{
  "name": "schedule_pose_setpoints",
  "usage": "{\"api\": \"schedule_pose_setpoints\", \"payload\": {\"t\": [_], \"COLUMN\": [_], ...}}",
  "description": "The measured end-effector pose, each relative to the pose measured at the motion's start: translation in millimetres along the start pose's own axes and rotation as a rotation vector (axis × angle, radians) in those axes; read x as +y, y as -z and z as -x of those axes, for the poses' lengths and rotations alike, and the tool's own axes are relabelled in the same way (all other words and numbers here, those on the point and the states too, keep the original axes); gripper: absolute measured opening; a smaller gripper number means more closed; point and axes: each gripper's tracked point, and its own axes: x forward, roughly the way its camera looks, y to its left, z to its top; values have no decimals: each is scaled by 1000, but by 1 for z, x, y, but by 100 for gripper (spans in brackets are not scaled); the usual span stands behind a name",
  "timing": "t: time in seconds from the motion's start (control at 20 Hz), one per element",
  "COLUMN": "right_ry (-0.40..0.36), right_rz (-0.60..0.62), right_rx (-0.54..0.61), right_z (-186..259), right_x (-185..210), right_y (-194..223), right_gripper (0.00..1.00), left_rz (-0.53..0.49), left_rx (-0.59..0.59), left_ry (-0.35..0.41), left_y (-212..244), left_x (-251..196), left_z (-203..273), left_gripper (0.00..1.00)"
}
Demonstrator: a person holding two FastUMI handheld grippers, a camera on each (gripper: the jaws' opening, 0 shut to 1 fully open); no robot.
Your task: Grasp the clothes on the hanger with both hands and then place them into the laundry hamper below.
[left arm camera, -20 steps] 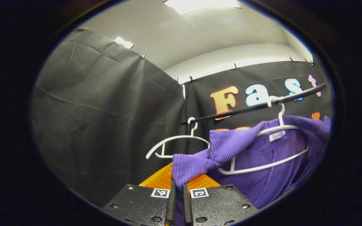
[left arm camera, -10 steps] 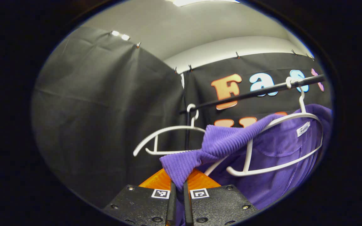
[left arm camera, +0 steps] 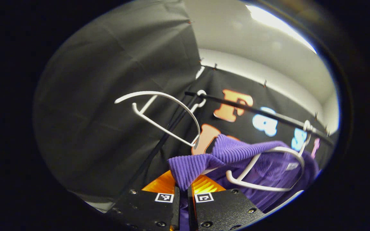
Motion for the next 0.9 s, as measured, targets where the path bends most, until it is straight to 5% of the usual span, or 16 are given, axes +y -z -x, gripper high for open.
{"api": "schedule_pose_setpoints", "payload": {"t": [0.3, 0.55, 0.9], "right_ry": [32, 218, 340], "right_rz": [1, 35, 116], "right_rx": [11, 37, -55], "right_z": [4, -12, -43], "right_x": [2, -8, -13], "right_y": [4, 4, -47], "right_gripper": [6, 11, 11], "left_rz": [-114, -143, -49], "left_rx": [-40, 77, 185], "left_ry": [63, 186, 294], "left_y": [-22, -12, -52], "left_x": [-6, -13, -18], "left_z": [16, 16, 9], "left_gripper": [11, 10, 10]}}
